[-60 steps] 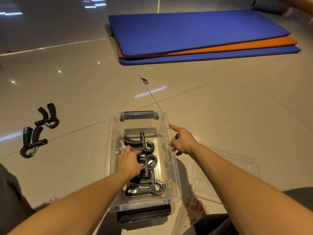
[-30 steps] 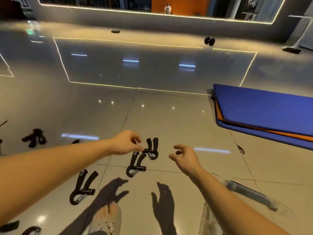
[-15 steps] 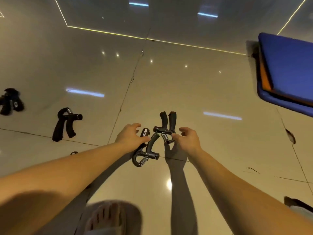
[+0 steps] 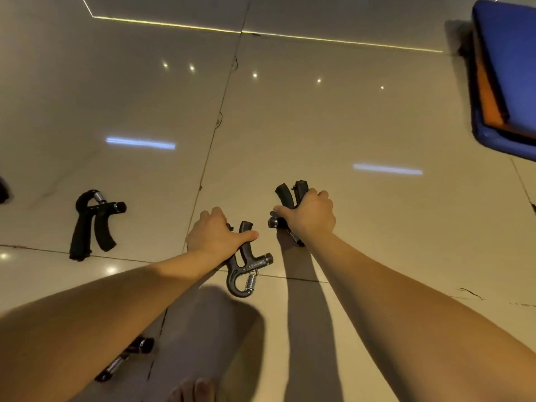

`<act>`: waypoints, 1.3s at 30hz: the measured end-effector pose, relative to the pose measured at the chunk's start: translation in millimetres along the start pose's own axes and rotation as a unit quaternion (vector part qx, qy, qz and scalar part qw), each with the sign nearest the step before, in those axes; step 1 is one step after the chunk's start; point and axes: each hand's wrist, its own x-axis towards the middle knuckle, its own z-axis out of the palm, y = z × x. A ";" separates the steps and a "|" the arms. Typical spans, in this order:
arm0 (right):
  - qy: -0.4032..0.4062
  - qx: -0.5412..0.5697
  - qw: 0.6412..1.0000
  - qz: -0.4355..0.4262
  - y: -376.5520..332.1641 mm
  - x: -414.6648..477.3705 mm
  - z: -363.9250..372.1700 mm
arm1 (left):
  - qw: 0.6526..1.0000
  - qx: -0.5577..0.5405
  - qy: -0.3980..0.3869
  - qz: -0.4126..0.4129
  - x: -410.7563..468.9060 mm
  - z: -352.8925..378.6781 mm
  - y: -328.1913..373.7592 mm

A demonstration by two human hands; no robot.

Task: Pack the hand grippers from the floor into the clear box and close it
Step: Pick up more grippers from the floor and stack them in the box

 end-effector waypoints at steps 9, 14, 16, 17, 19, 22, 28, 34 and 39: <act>-0.011 -0.045 0.997 -0.057 21.6 -5.8 -0.4 | 0.925 0.054 -0.092 0.364 4.0 -19.1 -46.7; -0.010 -0.020 0.998 -0.061 40.4 -21.3 -2.9 | 0.907 0.112 -0.147 0.378 3.4 -21.1 -44.5; -0.016 -0.010 0.998 -0.068 48.9 -29.3 -5.1 | 0.896 0.154 -0.151 0.388 2.8 -26.8 -45.8; -0.017 0.001 0.997 -0.070 53.2 -33.6 -7.3 | 0.891 0.176 -0.144 0.394 1.5 -28.4 -47.4; -0.016 0.025 0.997 -0.071 61.0 -41.7 -13.4 | 0.889 0.191 -0.127 0.396 -3.9 -29.1 -50.8; 0.002 0.045 0.996 -0.078 70.8 -52.9 -27.1 | 0.891 0.188 -0.099 0.401 -15.9 -30.2 -53.5; 0.042 0.081 0.992 -0.088 79.2 -82.6 -73.0 | 0.895 0.127 -0.053 0.425 -43.7 -41.5 -46.4; 0.089 0.042 0.988 -0.119 105.5 -123.1 -159.2 | 0.873 0.064 0.014 0.484 -98.0 -58.5 -2.4; 0.118 0.056 0.984 -0.124 146.4 -176.3 -236.3 | 0.845 0.017 0.041 0.534 -159.7 -76.5 54.2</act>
